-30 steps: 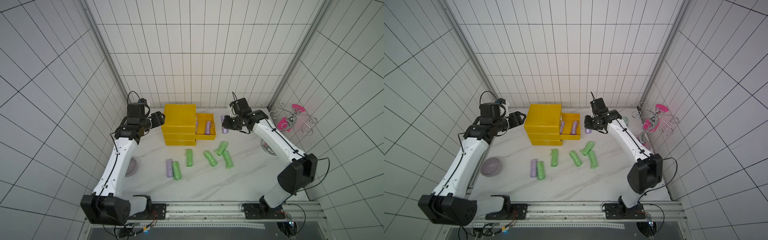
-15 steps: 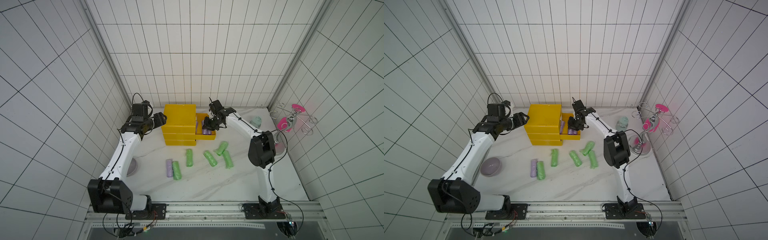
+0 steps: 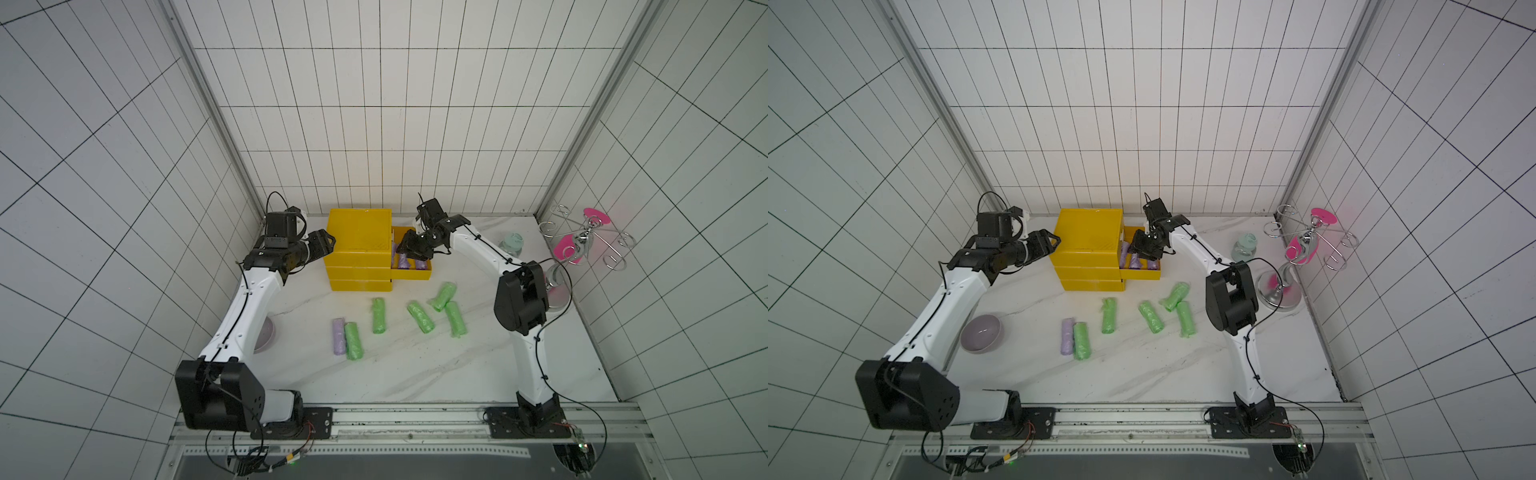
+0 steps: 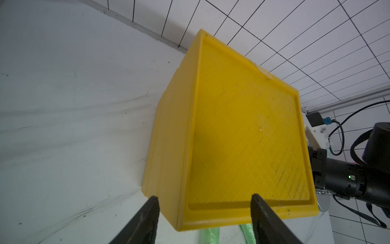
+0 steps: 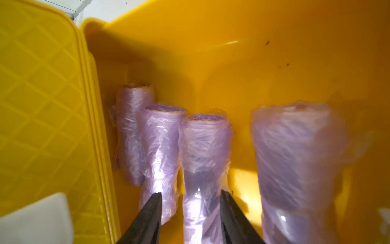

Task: Sort the rolls of trash bags by color and place them into the drawer
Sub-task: Place the roll of trash bags in the drawer, then pick up the roll of trash bags from the center of the board.

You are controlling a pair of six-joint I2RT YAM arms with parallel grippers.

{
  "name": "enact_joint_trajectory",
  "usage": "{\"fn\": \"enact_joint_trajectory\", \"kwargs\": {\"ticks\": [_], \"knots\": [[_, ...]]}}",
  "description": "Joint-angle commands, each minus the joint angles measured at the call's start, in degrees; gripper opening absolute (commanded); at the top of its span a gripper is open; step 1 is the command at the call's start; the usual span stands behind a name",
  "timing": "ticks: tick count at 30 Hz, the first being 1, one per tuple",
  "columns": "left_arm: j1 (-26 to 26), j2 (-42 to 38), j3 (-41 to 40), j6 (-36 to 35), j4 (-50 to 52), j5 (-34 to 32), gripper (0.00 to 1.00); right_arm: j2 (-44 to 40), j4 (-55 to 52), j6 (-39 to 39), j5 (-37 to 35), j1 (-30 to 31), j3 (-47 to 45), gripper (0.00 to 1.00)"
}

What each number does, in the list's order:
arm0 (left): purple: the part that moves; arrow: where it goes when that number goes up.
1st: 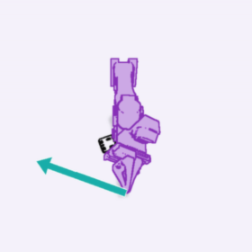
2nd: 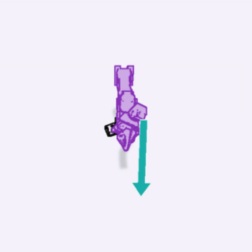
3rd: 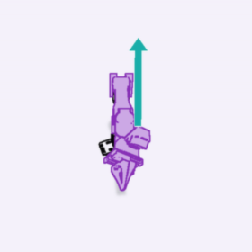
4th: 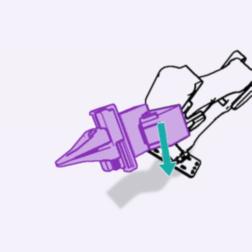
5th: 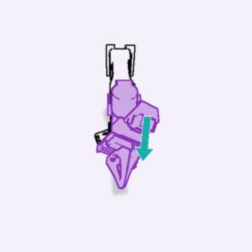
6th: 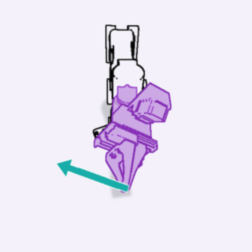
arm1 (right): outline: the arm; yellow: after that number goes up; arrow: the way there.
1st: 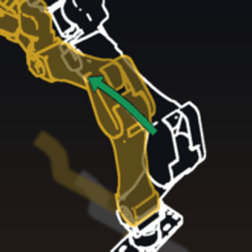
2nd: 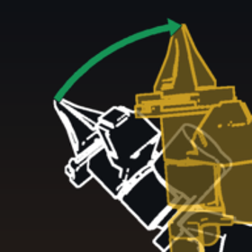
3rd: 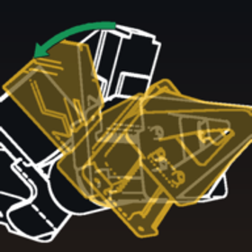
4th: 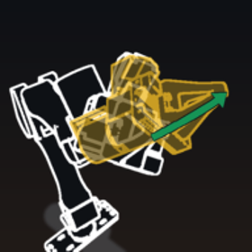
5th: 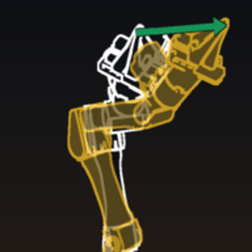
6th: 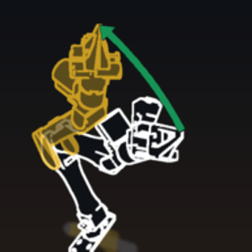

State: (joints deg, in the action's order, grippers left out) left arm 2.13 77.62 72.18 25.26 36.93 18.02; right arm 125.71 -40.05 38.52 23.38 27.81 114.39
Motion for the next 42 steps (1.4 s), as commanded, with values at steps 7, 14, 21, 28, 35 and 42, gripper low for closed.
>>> {"fn": "enact_joint_trajectory", "kwargs": {"ticks": [7,14,21,28,35,42], "knots": [[0.06,-11.78,-9.24,3.04,1.81,0.69,0.67,-10.64,-0.72,-4.08,-5.11,-0.07,-2.94,0.50],[4.66,-18.77,-18.17,8.41,2.44,-3.16,0.64,-18.52,0.77,-6.07,-5.27,-0.04,-9.18,0.48],[10.55,-20.28,-26.81,14.23,2.58,-9.34,0.60,-29.22,0.94,-9.36,-5.84,0.49,-19.26,0.47],[13.09,-21.87,-36.49,18.17,-0.73,-12.10,0.57,-41.45,4.07,-9.64,-4.81,0.84,-35.23,0.44],[14.12,-17.80,-43.31,20.60,-6.78,-11.40,0.56,-48.07,6.02,-7.83,-1.80,1.19,-43.63,0.42],[14.92,-16.68,-46.29,21.41,-9.64,-11.75,0.56,-49.20,7.08,-7.33,-1.29,1.37,-47.72,0.41]]}}
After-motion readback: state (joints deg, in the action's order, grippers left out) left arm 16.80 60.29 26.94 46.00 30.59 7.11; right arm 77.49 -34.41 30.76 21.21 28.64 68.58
